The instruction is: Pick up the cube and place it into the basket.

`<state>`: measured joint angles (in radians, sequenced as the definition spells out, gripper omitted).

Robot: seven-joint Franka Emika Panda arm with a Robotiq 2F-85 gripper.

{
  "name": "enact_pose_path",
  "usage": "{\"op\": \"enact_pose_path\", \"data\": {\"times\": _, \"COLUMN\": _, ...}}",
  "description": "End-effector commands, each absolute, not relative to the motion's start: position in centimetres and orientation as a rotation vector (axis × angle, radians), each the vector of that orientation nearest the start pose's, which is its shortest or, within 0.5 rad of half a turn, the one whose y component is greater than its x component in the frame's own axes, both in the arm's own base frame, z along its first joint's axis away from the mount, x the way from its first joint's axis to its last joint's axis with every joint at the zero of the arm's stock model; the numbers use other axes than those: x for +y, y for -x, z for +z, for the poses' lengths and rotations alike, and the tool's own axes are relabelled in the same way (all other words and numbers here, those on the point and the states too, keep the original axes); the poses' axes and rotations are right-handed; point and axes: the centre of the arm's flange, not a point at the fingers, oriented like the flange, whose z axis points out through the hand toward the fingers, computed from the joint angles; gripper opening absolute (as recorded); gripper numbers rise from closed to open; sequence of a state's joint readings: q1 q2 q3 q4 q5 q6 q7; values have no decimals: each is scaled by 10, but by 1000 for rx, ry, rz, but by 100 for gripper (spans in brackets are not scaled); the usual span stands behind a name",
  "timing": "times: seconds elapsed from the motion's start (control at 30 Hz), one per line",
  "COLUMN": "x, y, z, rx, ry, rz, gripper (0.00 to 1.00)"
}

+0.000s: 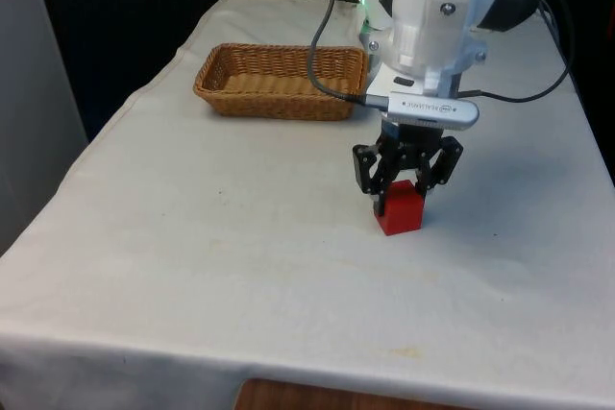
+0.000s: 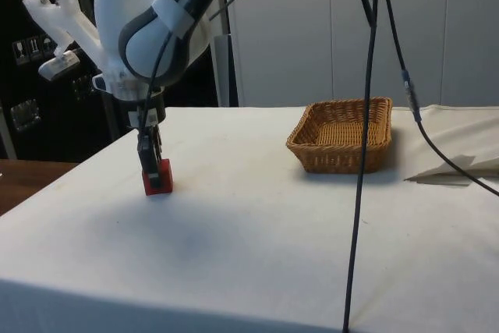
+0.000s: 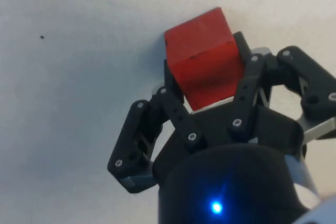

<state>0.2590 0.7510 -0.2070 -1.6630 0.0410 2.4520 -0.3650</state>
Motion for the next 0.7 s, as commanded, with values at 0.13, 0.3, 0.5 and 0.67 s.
{"op": "enact_pose_path", "data": {"times": 0.13, "x": 50, "y": -684, "z": 191, "rx": -716, "ry": 3181, "rz": -58, "gripper": 3}}
{"op": "enact_pose_path", "data": {"times": 0.3, "x": 49, "y": -679, "z": 201, "rx": -710, "ry": 3183, "rz": -48, "gripper": 3}}
{"op": "enact_pose_path", "data": {"times": 0.5, "x": 45, "y": -671, "z": 210, "rx": -701, "ry": 3177, "rz": -32, "gripper": 3}}
{"op": "enact_pose_path", "data": {"times": 0.67, "x": 38, "y": -657, "z": 226, "rx": -700, "ry": 3181, "rz": -33, "gripper": 3}}
